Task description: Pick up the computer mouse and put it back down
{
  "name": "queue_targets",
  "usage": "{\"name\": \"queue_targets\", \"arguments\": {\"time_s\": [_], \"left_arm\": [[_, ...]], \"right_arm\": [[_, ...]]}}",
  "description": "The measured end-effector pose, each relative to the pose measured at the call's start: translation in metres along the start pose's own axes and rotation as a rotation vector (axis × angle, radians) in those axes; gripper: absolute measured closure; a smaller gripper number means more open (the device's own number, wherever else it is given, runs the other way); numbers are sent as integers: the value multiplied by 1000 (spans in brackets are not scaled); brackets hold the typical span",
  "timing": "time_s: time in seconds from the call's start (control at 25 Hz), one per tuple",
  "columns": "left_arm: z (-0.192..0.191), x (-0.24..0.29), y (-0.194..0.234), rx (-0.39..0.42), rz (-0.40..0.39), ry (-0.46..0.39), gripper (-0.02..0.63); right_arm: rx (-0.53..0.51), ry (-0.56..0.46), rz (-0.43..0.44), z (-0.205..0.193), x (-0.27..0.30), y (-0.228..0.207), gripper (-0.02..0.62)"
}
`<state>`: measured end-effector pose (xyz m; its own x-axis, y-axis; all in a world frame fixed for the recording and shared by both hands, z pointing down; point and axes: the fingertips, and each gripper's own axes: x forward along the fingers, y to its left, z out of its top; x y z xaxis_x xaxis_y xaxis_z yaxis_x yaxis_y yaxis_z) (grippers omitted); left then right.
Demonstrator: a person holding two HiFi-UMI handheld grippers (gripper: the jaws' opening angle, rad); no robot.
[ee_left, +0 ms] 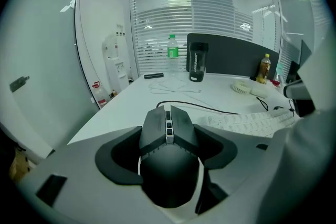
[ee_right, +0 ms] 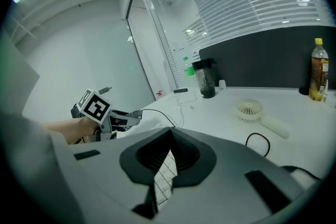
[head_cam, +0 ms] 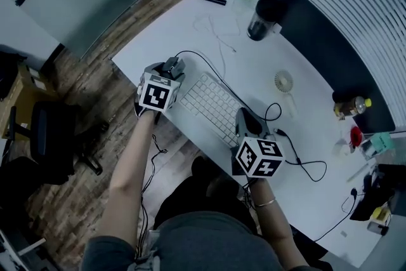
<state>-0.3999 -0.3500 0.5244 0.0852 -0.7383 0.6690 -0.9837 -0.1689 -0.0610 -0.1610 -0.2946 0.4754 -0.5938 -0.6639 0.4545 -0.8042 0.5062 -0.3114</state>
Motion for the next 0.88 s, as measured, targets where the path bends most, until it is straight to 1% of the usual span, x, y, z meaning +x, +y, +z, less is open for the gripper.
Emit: {"name": "queue_targets", "arguments": {"time_s": [0.12,0.32,0.88], "left_arm": [[-2,9,8,-7,-5,4,298],[-11,19,10,-16,-29,28,298],[-36,35,7,6,-47,94,298]], "right_arm": [[-10,8,-1,-1,9,6,589],[-43,22,9,-3,21,18,589],[-83,63,45,-11,38,38,589]]}}
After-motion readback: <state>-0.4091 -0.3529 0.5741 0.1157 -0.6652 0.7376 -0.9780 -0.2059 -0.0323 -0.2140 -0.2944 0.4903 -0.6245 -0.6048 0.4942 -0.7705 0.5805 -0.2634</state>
